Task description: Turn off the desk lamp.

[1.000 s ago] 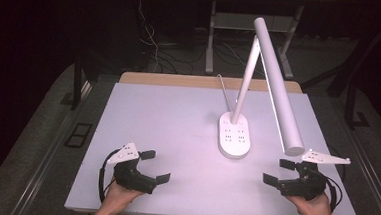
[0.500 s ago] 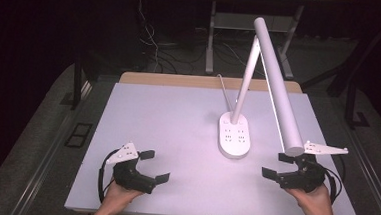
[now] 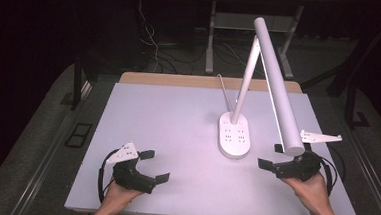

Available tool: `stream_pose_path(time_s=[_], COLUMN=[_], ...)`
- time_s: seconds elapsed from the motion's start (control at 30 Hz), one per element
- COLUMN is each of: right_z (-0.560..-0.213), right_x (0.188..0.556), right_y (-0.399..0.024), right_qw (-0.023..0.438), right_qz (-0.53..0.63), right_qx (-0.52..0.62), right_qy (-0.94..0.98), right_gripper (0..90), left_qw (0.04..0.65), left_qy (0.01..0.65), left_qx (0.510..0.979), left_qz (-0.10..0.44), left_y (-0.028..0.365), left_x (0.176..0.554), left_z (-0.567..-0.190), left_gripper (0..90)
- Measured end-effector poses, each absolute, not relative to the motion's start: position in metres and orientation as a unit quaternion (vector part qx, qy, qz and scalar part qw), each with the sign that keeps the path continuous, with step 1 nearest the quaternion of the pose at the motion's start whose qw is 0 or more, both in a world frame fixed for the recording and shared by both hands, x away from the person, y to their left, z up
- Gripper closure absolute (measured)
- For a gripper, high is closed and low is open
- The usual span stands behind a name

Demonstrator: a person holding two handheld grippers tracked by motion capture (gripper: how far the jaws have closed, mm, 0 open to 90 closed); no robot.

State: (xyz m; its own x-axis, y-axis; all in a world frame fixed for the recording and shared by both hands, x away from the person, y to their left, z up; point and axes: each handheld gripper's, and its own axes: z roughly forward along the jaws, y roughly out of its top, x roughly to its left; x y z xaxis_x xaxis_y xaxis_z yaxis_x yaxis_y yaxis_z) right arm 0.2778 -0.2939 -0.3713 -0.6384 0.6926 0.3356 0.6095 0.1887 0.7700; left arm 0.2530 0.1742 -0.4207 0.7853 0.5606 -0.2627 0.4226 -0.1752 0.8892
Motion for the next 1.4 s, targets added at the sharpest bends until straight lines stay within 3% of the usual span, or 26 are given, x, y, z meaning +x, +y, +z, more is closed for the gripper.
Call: stream_pose_path(time_s=[1.4], right_z=[-0.348], right_x=[0.363], right_y=[-0.264], right_qw=[0.053], right_qz=[0.438], right_qx=[0.409], right_qy=[0.798], right_gripper=[0.8], left_qw=[0.558], left_qy=[0.326], left_qx=[0.761], left_qz=[0.06], left_y=[0.177], left_x=[0.253], left_z=[-0.421], left_gripper=[0.0])
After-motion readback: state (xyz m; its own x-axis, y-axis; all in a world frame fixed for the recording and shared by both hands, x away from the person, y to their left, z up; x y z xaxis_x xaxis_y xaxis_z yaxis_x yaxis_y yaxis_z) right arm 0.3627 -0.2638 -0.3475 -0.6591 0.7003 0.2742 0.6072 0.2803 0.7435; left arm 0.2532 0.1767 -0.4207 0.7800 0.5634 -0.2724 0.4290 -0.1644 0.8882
